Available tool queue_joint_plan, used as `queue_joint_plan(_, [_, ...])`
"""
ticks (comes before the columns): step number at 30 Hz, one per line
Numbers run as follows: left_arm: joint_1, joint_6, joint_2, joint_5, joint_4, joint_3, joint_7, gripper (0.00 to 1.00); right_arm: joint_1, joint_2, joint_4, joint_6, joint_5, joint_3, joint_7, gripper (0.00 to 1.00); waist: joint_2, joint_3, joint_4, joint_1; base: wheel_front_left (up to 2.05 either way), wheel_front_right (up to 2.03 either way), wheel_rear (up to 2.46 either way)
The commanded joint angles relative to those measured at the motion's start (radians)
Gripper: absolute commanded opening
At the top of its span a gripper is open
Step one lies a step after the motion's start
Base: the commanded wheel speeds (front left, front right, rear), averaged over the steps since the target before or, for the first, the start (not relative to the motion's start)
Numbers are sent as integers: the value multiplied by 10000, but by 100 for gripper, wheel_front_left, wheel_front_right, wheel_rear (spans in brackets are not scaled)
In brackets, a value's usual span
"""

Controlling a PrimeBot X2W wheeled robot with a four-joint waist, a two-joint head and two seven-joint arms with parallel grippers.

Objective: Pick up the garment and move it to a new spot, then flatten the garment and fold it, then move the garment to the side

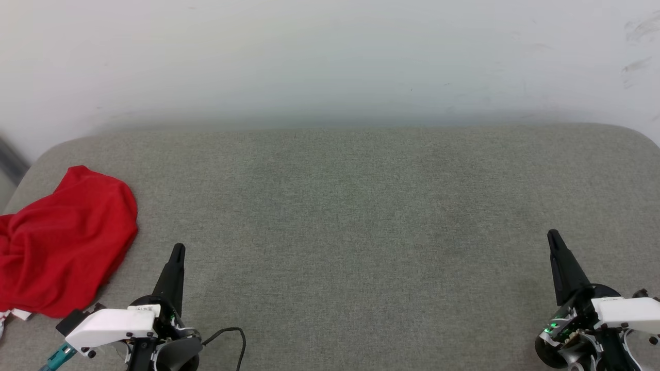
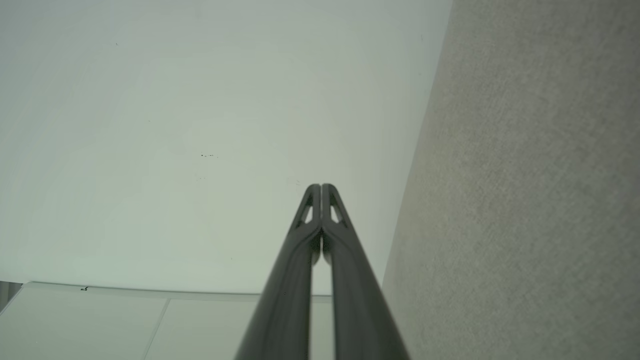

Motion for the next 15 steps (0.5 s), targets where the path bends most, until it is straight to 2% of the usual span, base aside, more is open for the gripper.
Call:
queue_joint_plan(1, [-86,-36,-11,14,0,5,11,0,-124,42,6,-4,-44,8,-8,0,0,0,0,0,0,0,0])
queue_joint_plan(15, [-86,-36,-11,14,0,5,11,0,-124,42,6,-4,-45,8,-8,0,0,0,0,0,0,0,0])
